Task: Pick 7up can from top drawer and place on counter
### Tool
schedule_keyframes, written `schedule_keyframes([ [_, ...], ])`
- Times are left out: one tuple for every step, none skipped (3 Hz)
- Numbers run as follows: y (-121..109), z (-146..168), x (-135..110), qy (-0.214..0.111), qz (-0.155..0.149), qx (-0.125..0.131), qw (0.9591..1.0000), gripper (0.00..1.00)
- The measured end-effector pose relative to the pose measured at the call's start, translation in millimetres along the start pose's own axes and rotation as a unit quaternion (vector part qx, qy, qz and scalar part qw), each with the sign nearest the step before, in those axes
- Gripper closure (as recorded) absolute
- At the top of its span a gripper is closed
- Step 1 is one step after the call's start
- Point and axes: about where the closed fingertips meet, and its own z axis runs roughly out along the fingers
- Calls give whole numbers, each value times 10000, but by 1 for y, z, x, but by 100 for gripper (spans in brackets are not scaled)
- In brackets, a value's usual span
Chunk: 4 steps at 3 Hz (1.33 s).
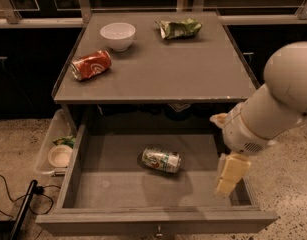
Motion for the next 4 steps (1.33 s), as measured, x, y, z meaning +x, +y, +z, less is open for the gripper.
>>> schedule_keyframes([
  [-16, 62, 8, -513, 228, -25, 9984, 0],
  [-42, 115, 15, -1027, 436, 204, 9935, 0],
  [-41, 115, 15, -1026, 434, 201, 9936, 0],
  [-43, 128, 15, -1127, 525, 123, 9922, 0],
])
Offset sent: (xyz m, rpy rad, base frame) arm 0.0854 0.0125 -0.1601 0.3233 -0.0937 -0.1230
